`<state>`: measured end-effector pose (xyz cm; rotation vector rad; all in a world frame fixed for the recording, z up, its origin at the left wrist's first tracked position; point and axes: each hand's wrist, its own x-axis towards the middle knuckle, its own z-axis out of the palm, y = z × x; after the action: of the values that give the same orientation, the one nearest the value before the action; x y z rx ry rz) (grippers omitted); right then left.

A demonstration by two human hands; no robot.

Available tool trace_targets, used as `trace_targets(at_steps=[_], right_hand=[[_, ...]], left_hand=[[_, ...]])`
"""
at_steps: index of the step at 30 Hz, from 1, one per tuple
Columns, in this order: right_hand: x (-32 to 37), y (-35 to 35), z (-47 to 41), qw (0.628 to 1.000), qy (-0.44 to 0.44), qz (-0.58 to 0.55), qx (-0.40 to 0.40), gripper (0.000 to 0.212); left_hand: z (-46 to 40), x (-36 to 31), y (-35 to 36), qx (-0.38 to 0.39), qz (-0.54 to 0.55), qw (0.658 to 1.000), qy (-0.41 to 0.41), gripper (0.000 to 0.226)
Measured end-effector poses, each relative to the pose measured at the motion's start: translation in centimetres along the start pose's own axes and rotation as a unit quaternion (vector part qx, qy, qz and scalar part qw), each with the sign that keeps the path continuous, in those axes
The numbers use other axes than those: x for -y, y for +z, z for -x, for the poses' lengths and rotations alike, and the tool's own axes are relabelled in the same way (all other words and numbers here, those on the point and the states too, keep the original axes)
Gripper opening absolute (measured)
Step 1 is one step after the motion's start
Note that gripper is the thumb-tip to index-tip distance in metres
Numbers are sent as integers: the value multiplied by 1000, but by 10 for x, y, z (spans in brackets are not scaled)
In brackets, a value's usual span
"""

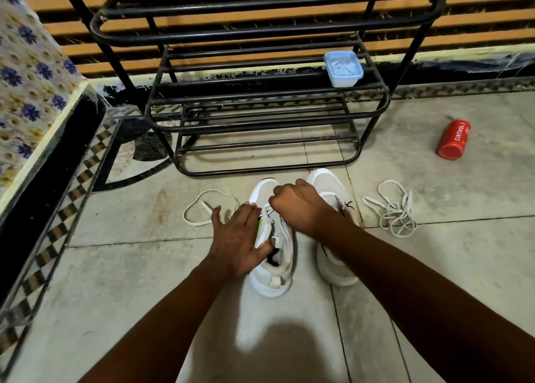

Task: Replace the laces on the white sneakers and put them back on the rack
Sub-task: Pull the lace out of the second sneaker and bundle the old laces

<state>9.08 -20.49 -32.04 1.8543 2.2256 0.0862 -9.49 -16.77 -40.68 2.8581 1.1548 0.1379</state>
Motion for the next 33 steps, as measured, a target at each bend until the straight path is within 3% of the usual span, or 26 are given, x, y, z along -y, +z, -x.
trace_targets(at_steps=[3, 7, 10, 11, 13, 15, 16, 17, 18, 20, 21, 24, 26, 28, 31, 33], right_hand=[[3, 1, -3, 1000, 12, 9, -21, 17], [-4, 15, 1, 984, 72, -31, -162, 17], [-9, 14, 10, 925, 130, -196, -299, 18], [-10, 12, 11, 881, 146, -294, -342, 20], [-11, 4, 8, 757, 180, -494, -390, 21], [-9, 1, 2, 594, 232, -687, -348, 16], [-8, 0, 1, 535, 243, -751, -302, 13], [-8, 1, 3, 537, 236, -763, -272, 12], [-10, 4, 6, 605, 210, -721, -266, 13], [-19, 11, 13, 791, 115, -544, -255, 20], [-24, 16, 14, 853, 64, -464, -229, 23], [-31, 18, 16, 949, -54, -292, -104, 29], [-29, 17, 17, 982, -70, -175, -23, 27], [-25, 10, 14, 989, -76, -120, -37, 16], [-27, 3, 10, 974, -49, -131, -176, 18], [-33, 4, 8, 938, 1, -193, -288, 22]], left_hand=[[0, -1, 0, -2, -3, 1000, 3, 84], [-1, -1, 1, 1, -4, 1000, -1, 83], [0, 0, 3, -2, -1, 1000, 1, 82], [0, 1, 3, -4, 2, 1000, 3, 81], [-1, 2, 5, -4, 12, 1000, 10, 82], [-2, 3, 7, -4, 26, 999, 18, 83], [-2, 3, 8, -6, 32, 999, 21, 84], [-3, 3, 8, -7, 38, 999, 21, 84], [-2, 3, 7, -5, 43, 999, 20, 84], [-2, 2, 6, -7, 53, 998, 17, 84], [-1, 2, 5, -6, 57, 998, 16, 84], [-1, 2, 4, 2, 58, 998, 14, 85], [-2, 1, 3, 4, 58, 998, 15, 84], [-2, 1, 3, 2, 61, 998, 16, 85], [-1, 1, 3, 3, 62, 998, 18, 86], [-2, 2, 2, -1, 66, 998, 19, 86]])
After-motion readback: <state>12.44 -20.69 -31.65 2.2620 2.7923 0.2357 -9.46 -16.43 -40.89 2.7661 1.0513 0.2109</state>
